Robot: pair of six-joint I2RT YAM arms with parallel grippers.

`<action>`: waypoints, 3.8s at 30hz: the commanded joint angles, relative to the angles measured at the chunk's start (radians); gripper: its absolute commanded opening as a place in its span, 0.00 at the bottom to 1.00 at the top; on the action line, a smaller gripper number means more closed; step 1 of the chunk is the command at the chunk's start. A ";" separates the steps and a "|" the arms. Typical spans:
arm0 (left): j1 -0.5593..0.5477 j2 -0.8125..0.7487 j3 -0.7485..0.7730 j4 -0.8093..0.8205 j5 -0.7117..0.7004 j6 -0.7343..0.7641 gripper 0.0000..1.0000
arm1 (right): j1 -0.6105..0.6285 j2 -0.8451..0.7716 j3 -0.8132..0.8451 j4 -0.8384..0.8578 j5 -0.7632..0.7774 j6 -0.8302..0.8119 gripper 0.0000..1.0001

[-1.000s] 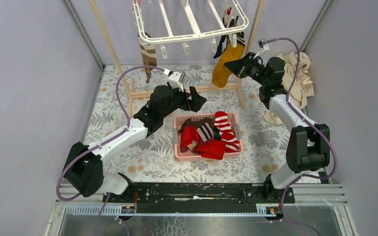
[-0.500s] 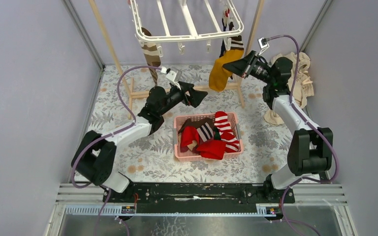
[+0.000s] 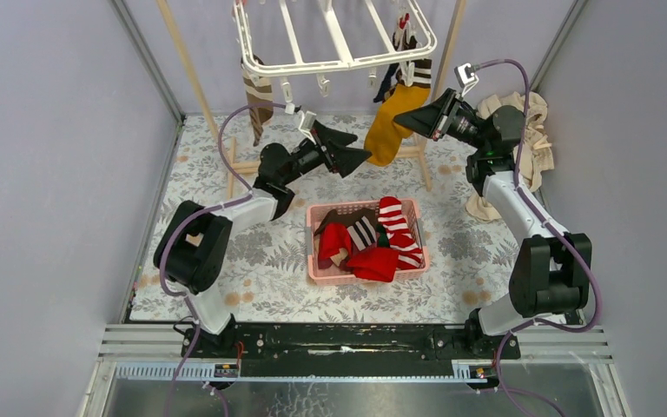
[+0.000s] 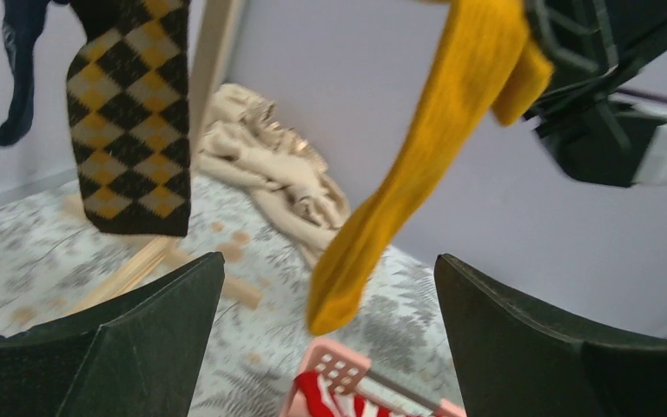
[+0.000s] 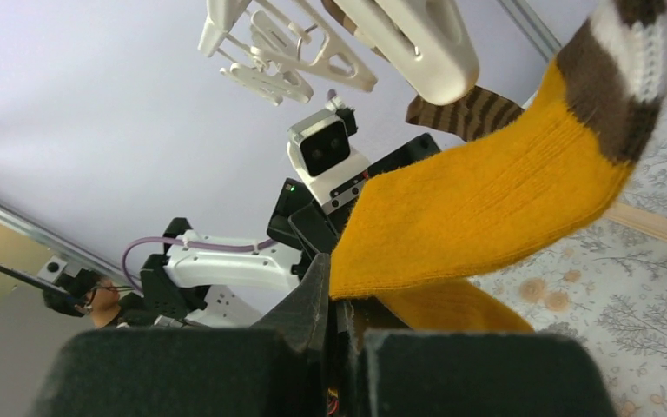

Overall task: Remove the socks clipped to the hanger
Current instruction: Remove the sock from the hanger.

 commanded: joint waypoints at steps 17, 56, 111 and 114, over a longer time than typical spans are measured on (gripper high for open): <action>-0.077 0.064 0.206 -0.068 0.167 0.016 0.39 | -0.003 -0.008 -0.040 0.144 -0.038 0.073 0.00; -0.077 -0.173 0.272 -0.626 0.187 0.164 0.10 | 0.113 -0.185 0.102 -0.386 0.639 -0.864 0.75; -0.080 -0.261 0.203 -0.693 0.234 0.167 0.09 | 0.159 -0.071 0.104 -0.056 0.773 -0.833 0.13; -0.080 -0.285 0.197 -0.721 0.235 0.172 0.09 | 0.159 -0.069 0.096 -0.053 0.780 -0.827 0.06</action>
